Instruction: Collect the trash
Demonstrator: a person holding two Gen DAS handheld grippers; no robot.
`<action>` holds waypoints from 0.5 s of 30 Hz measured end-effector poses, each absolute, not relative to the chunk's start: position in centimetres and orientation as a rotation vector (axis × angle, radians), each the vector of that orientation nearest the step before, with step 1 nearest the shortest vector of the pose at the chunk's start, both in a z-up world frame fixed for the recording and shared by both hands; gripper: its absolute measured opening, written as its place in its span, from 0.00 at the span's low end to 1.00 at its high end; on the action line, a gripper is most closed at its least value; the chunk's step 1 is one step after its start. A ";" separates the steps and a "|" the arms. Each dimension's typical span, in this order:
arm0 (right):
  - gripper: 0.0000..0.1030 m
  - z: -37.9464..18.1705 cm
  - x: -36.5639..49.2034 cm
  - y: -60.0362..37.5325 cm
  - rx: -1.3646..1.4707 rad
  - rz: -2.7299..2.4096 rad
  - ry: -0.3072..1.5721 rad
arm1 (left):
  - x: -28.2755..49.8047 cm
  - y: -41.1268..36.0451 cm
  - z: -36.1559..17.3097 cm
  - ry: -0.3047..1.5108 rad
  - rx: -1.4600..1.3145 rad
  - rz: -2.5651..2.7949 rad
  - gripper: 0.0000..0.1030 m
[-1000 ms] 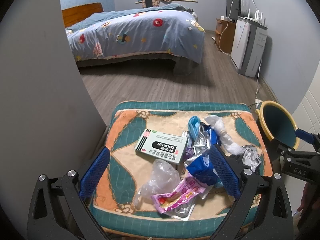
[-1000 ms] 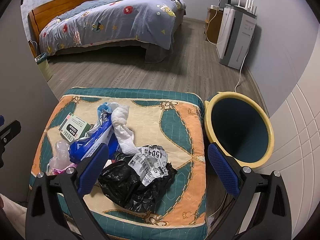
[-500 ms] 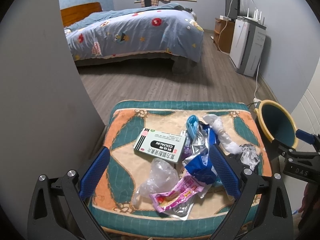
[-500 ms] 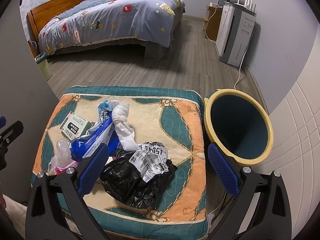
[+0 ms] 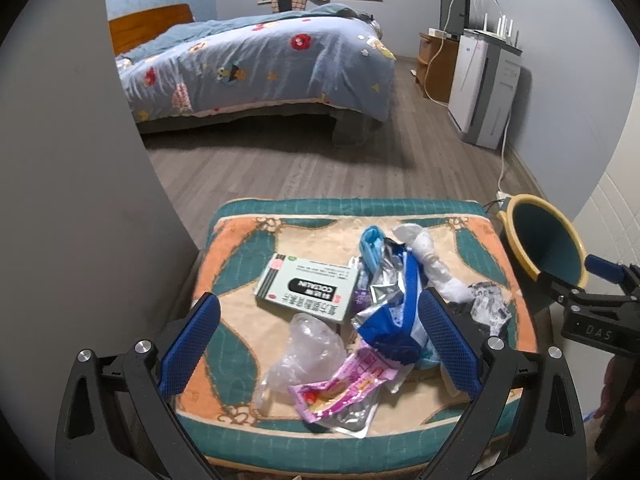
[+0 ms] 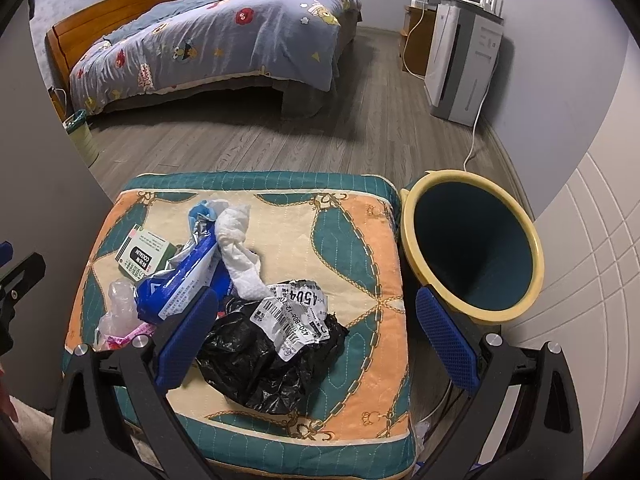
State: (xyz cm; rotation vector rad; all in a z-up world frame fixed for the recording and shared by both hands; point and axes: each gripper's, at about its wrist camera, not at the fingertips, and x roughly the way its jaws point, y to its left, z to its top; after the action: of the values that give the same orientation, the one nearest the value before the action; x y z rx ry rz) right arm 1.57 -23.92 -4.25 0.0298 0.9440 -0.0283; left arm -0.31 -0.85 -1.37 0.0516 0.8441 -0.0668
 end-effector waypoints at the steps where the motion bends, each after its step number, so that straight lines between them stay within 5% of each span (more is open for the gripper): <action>1: 0.95 -4.3 1.6 -24.0 0.032 -0.028 0.946 | -0.2 -0.9 -1.4 0.847 0.052 -0.067 0.95; 15: 0.95 -5.5 2.8 -24.4 0.042 -0.024 0.980 | 2.1 -1.5 -1.2 0.875 0.070 -0.104 0.95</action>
State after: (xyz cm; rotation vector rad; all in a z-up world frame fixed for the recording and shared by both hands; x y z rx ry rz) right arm 2.78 -24.37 -5.50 0.0425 0.9796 -0.0236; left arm 2.06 -1.54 -1.15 0.0705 0.8745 -0.1037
